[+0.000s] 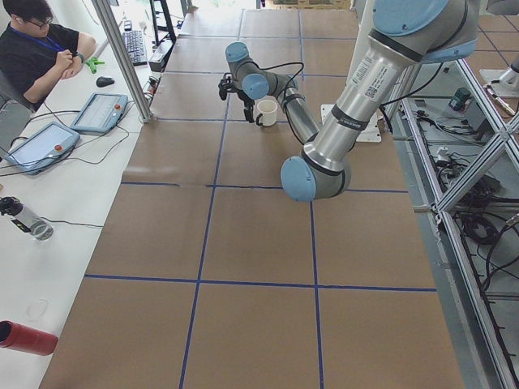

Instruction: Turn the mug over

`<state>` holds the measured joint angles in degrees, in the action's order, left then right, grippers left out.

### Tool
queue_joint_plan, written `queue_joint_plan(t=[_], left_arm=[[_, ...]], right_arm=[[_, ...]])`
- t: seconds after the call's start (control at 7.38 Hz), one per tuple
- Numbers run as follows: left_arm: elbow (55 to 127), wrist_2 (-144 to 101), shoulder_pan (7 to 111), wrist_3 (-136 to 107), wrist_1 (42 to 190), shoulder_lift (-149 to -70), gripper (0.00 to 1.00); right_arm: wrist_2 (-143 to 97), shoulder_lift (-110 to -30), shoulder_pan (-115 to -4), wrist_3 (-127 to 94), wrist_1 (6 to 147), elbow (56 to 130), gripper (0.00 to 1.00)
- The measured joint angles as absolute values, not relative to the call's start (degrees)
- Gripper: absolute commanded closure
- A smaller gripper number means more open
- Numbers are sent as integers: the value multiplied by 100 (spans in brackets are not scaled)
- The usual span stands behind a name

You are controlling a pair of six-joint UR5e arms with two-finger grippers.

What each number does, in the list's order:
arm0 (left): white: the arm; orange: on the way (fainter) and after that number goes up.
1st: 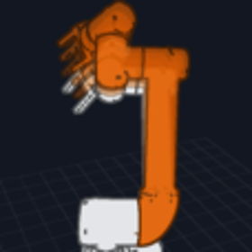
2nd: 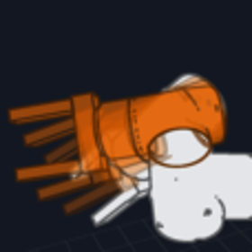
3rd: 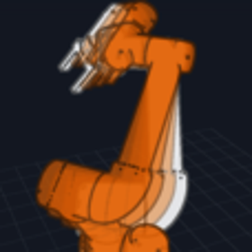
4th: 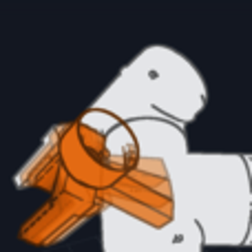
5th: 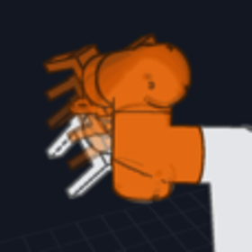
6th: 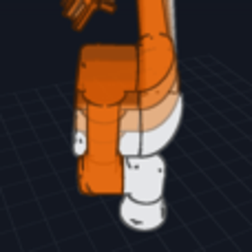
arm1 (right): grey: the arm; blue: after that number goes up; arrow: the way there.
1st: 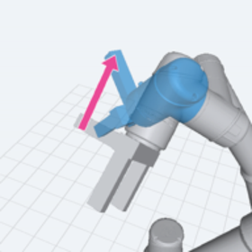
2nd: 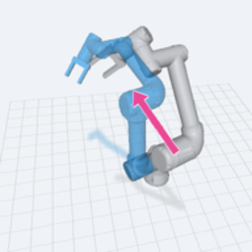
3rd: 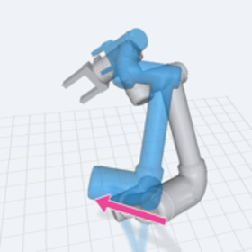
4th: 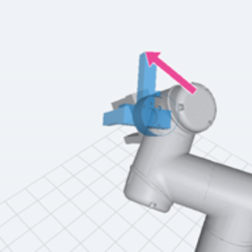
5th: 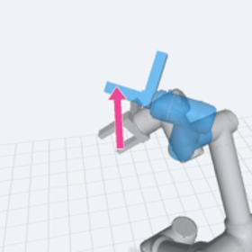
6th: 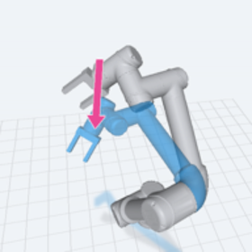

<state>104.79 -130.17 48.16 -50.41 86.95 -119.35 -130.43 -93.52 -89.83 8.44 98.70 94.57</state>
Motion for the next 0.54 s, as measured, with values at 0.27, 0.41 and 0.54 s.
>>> queue_joint_plan(t=[0.27, 0.41, 0.54], left_arm=[[10625, -13016, 5883, -2693, 8704, -10753, 0], [10539, -13016, 6414, -1661, 8698, -10306, 0], [10381, -13015, 6911, -911, 8699, -9913, 0]], right_arm=[[-13043, -9352, -8983, 844, 9870, 9457, 0], [-13043, -9352, -8983, 844, 9870, 9457, 0], [-13043, -9352, -8982, 844, 9870, 9457, 0]])
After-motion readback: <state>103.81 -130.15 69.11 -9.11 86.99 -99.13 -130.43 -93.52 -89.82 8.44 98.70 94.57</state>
